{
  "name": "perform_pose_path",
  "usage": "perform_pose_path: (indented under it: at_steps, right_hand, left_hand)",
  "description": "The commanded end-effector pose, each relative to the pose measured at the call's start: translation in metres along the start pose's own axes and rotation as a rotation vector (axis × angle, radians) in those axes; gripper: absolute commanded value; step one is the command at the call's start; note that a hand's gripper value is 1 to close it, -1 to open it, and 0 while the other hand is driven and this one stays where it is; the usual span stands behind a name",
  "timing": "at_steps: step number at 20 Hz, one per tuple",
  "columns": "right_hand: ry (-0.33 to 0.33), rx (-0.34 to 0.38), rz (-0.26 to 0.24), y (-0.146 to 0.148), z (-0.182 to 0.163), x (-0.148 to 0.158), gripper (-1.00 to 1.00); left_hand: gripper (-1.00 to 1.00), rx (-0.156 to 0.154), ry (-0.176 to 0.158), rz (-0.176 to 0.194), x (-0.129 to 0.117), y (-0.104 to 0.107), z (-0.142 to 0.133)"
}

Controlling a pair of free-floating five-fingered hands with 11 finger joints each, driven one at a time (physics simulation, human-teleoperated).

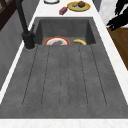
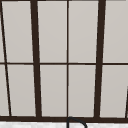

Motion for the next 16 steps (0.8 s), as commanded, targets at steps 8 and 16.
perform_pose_path:
  at_steps: [8,16]
  right_hand:
    - [0.000,0.000,0.000,0.000,0.000,0.000,0.00]
    - [0.000,0.000,0.000,0.000,0.000,0.000,0.00]
  left_hand:
    - [-1.00,-0.060,-0.083,0.003,-0.011,0.002,-0.025]
    - [-1.00,-0.058,-0.051,0.001,-0.034,0.012,-0.044]
